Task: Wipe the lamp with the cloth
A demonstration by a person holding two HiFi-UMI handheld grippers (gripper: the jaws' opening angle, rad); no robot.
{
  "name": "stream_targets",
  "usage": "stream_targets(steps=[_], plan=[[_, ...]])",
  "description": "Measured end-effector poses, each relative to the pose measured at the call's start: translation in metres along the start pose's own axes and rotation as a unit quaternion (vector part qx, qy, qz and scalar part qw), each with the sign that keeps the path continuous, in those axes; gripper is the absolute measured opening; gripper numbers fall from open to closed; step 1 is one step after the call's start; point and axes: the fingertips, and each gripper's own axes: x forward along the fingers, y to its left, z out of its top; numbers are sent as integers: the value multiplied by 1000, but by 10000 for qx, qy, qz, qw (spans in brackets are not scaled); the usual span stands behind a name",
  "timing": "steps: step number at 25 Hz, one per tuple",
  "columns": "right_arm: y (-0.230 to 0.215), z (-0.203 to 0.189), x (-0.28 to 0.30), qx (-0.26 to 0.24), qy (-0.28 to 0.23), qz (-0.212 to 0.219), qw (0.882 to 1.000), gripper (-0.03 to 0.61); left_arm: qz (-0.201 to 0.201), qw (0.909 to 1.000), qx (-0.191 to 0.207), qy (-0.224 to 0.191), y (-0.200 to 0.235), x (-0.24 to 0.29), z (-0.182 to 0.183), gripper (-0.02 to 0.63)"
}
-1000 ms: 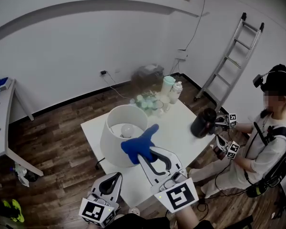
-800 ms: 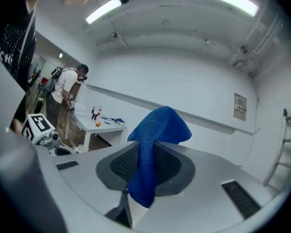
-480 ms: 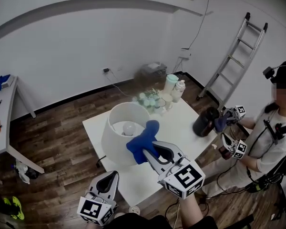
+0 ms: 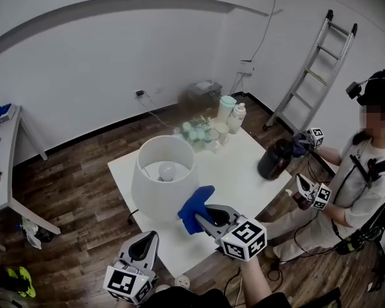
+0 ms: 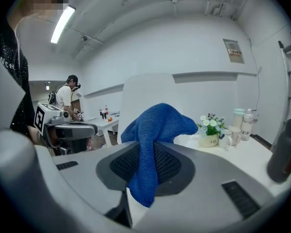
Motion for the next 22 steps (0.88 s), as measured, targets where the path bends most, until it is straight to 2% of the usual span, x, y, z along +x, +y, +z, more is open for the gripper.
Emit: stream_targets(steps=[3, 7, 10, 13, 17, 22], plan=[[-13, 12, -11, 85, -297, 408, 9987, 78, 91, 10000, 10, 24, 1, 3, 0, 9], [-33, 67, -29, 112, -948, 894, 9914, 78, 246, 9997, 40, 6, 6, 7, 2, 9], [-53, 120, -33, 130, -1385, 1287, 9819, 78, 352, 9994, 45, -18, 6, 11, 3, 9], [-76, 158, -27, 549, -1776, 1718, 9674, 78, 425, 9991, 85, -22, 4, 15, 0, 9], [-90, 154, -8, 853, -1706, 2043, 9601, 78, 514, 9986, 81, 7, 5, 22, -6, 9], [-95, 125, 14, 935, -1193, 2261, 9622, 78, 667, 9978, 40, 16, 8, 24, -9, 9]])
